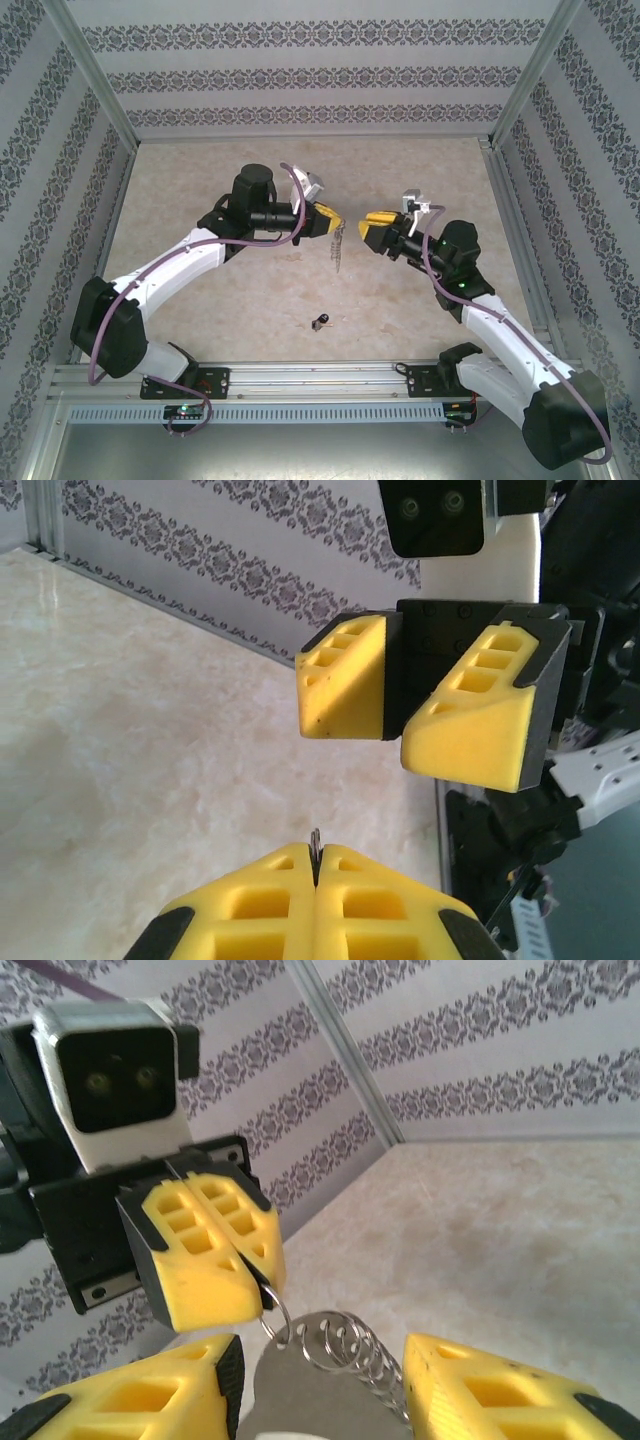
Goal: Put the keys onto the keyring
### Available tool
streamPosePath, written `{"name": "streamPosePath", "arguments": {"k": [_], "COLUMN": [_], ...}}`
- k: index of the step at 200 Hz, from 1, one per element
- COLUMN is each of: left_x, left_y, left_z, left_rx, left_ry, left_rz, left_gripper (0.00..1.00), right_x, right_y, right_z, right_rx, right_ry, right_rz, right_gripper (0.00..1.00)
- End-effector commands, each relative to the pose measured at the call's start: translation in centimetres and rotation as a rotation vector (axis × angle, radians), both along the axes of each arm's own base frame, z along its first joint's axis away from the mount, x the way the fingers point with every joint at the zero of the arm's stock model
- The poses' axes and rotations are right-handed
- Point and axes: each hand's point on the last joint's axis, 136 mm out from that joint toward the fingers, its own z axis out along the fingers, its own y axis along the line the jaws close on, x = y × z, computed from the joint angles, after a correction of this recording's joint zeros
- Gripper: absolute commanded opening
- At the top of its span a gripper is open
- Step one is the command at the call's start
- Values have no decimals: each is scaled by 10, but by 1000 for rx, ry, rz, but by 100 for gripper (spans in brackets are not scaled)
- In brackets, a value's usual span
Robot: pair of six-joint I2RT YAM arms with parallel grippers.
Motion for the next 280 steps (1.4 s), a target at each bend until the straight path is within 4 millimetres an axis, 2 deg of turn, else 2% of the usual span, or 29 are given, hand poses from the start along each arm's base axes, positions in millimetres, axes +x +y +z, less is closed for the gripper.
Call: {"name": "streamPosePath", "arguments": {"k": [1,44,105,161,217,280], "left_x": [-10,-15,-21,-23,-25,-26], "left_y": [3,5,4,3,0,-2], "left_z": [12,20,25,25,27,25], "left_rx": [41,34,7,-4,-22,-27], "left_ry": [-125,-186,-203,-187,-162,-134], "left_rz": [-31,-46,-74,-95,-117,-132], "left_gripper": [0,0,0,0,0,0], "right_x": [-4,-6,-9,-11,-11,-11], "right_y": [4,16,35,42,49,52], "right_z": [-3,-7,0,10,12,16], "right_rx": [-31,-29,-31,-28,-32,-25], "right_ry": [-17,-10,-39,-63,-69,-80], "right_rz": [47,123,200,229,250,256], "right_gripper": [46,44,39,38,36,27]}}
